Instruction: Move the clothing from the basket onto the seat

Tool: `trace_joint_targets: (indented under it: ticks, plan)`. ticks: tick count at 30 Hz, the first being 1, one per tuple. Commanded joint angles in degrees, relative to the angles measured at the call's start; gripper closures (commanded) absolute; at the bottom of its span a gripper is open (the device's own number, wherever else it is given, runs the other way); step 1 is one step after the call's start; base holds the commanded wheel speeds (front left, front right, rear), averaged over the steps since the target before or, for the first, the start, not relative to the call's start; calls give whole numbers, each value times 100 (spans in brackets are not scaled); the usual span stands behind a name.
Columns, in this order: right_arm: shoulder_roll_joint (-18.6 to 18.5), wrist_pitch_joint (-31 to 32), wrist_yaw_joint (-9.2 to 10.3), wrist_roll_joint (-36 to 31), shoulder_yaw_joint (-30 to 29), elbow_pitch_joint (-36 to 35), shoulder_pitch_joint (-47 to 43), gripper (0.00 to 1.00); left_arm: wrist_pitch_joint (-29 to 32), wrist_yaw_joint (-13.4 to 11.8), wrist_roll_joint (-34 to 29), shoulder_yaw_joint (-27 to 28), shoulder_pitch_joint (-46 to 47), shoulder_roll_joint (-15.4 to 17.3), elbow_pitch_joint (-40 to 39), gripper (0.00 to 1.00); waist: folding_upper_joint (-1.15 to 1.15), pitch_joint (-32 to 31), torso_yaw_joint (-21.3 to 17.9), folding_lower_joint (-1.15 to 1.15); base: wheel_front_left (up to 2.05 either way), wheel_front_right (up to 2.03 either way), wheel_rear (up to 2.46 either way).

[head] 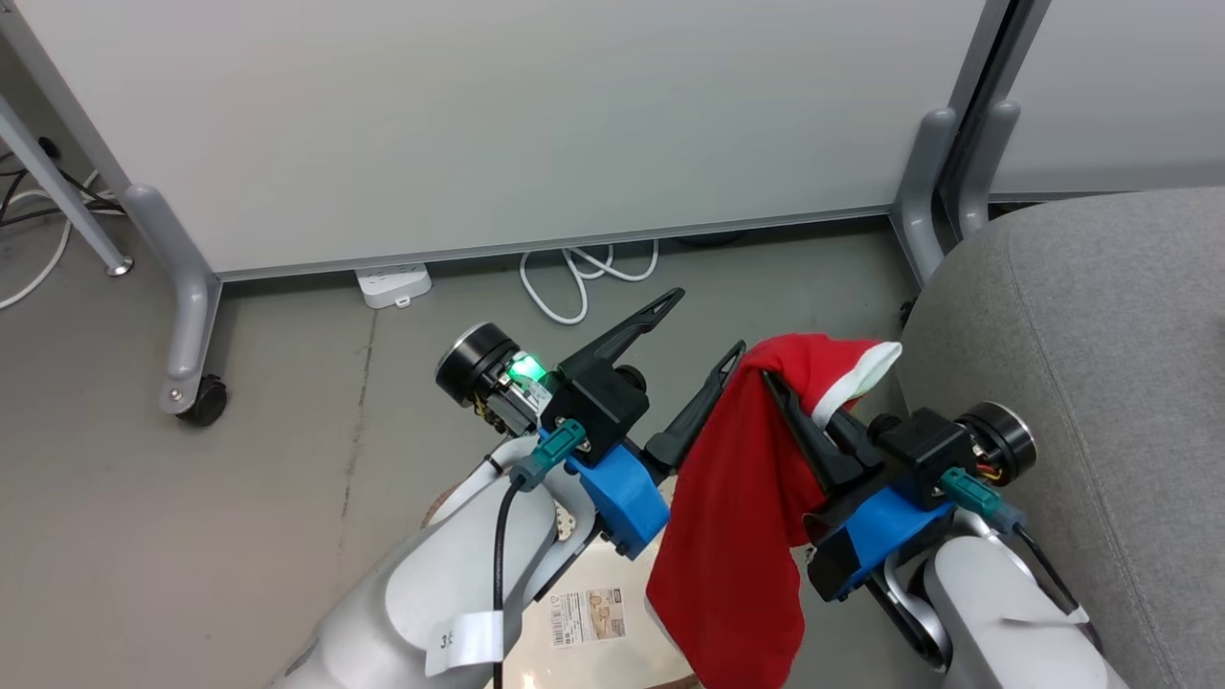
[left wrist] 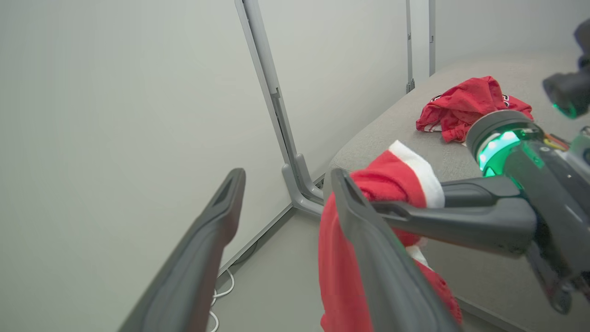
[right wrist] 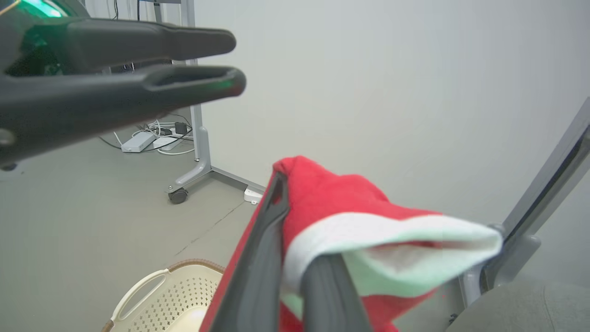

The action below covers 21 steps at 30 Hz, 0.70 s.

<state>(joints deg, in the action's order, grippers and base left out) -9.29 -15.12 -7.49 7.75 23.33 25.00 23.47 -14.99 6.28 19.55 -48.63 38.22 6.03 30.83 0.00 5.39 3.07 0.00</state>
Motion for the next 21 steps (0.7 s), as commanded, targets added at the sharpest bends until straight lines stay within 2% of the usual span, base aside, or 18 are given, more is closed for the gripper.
trace_joint_targets:
  ticks: [1, 11, 21]
  plan:
    - [-24, -5, -1, 3, -41, -32, -44, 100, -29, 15, -40, 31, -48, 13, 7, 0, 0, 15, -34, 0, 0, 0, 0]
    - [-110, -5, -1, -51, -594, -243, -110, 100, -29, 27, -56, -22, -71, -14, -35, 0, 0, 154, -421, 0, 0, 0, 0]
    - [-63, -5, -1, -118, -1316, -607, -19, 100, -28, 40, -148, -71, 110, 32, -99, 0, 0, 590, -1070, 0, 0, 0, 0]
